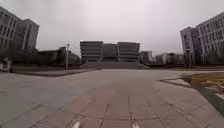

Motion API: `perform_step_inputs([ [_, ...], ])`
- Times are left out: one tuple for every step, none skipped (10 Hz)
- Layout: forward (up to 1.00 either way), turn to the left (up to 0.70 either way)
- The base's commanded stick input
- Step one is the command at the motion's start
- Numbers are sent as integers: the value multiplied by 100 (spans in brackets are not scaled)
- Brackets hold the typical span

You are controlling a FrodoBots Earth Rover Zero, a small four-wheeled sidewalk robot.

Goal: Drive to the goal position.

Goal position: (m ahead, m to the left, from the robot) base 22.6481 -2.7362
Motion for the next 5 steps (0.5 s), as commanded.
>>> perform_step_inputs([
  [70, 0],
  [70, 0],
  [70, 0],
  [70, 0],
  [70, 0],
])
